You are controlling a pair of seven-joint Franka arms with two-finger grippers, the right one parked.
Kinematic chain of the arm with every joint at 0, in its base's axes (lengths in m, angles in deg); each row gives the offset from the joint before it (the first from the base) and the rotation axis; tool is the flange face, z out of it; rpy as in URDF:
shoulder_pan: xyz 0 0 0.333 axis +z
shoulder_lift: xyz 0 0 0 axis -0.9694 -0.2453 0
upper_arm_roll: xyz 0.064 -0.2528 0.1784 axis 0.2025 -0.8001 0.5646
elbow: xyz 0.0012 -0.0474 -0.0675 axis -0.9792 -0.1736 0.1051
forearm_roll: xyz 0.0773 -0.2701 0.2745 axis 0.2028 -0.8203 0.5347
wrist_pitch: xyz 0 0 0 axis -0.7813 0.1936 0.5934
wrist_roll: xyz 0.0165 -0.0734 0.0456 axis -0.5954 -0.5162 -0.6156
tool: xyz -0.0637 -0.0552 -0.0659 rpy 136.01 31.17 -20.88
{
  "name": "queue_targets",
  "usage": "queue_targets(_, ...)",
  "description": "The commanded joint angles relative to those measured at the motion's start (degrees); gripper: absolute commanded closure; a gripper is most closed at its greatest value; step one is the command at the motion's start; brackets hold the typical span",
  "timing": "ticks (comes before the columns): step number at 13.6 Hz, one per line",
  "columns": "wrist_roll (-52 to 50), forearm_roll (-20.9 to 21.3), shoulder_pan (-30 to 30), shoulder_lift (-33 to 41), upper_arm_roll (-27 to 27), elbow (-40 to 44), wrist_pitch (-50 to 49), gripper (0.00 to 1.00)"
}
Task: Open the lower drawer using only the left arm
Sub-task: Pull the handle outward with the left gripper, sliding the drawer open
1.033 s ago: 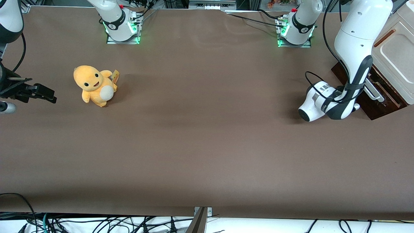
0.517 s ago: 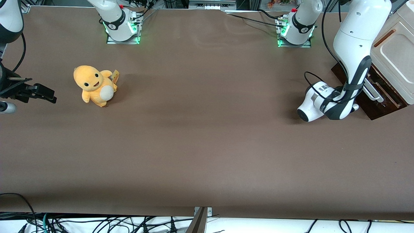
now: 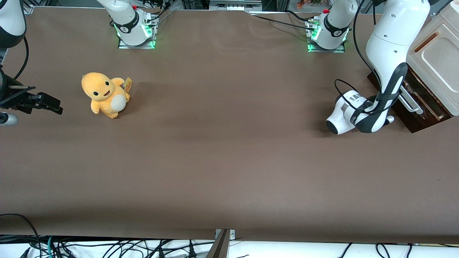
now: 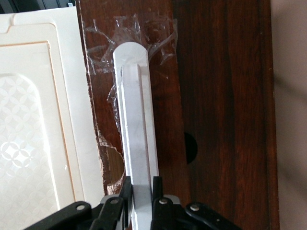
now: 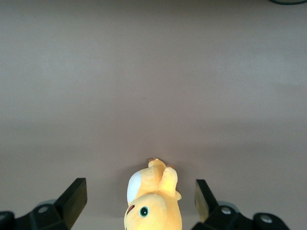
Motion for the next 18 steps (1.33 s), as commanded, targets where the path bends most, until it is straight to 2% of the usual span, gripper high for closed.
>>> queue_targets(1,2.2,-0.3,-2.2,-1.6,-0.1,1.9,-1.1,0.94)
queue_targets(18,2.4,0.5,-4.4,-2.1,-0.1,3.1,-1.8,0.99)
